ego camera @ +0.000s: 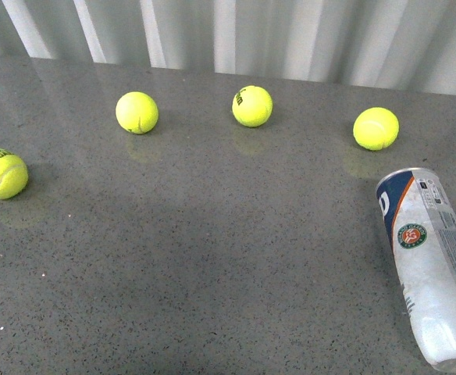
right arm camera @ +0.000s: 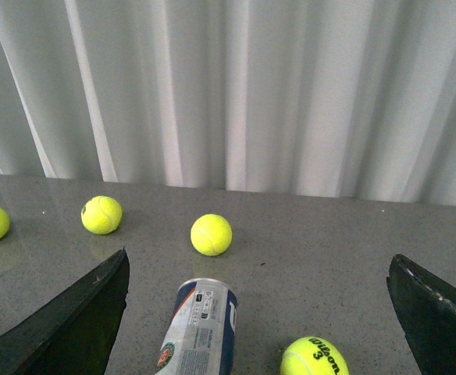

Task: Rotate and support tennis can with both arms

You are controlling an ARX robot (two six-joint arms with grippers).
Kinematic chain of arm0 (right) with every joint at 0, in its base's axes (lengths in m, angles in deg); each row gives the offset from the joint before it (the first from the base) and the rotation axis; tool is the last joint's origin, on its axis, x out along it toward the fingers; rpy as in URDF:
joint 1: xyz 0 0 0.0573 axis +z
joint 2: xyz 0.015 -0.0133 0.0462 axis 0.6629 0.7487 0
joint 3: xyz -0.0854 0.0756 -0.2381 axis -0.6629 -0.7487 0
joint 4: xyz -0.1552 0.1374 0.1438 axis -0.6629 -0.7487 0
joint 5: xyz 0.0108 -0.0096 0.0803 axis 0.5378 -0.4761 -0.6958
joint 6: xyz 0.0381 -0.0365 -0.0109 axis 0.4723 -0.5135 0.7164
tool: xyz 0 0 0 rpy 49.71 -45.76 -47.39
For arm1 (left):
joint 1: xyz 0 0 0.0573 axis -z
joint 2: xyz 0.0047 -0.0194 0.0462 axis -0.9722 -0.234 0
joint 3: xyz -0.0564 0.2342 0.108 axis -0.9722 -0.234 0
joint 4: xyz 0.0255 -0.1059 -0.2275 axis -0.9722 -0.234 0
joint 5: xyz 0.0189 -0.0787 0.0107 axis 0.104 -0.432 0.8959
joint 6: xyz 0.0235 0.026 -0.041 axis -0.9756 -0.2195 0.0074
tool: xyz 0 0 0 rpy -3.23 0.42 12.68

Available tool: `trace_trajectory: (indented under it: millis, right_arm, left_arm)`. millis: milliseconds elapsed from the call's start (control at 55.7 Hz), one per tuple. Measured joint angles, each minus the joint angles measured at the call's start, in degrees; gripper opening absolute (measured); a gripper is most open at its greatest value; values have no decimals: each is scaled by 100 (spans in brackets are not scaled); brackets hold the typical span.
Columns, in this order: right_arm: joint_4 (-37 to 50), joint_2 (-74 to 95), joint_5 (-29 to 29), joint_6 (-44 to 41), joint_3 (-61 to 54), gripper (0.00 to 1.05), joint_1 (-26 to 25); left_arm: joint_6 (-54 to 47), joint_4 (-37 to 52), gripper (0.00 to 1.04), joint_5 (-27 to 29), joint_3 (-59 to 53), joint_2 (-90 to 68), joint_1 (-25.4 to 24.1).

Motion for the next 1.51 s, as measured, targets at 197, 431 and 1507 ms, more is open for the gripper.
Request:
trace_trajectory:
  millis: [197, 431, 1507]
  right_arm:
    - [0, 0, 0, 0, 0, 98, -2]
    - [0, 0, 0, 0, -2, 98, -2]
    - [-855, 2483, 66, 1329, 988, 98, -76]
  left_arm:
    - [0, 0, 98, 0, 0, 0, 0]
    - [0, 0, 98, 0, 0, 0, 0]
    - [0, 0, 98, -2, 0, 0, 0]
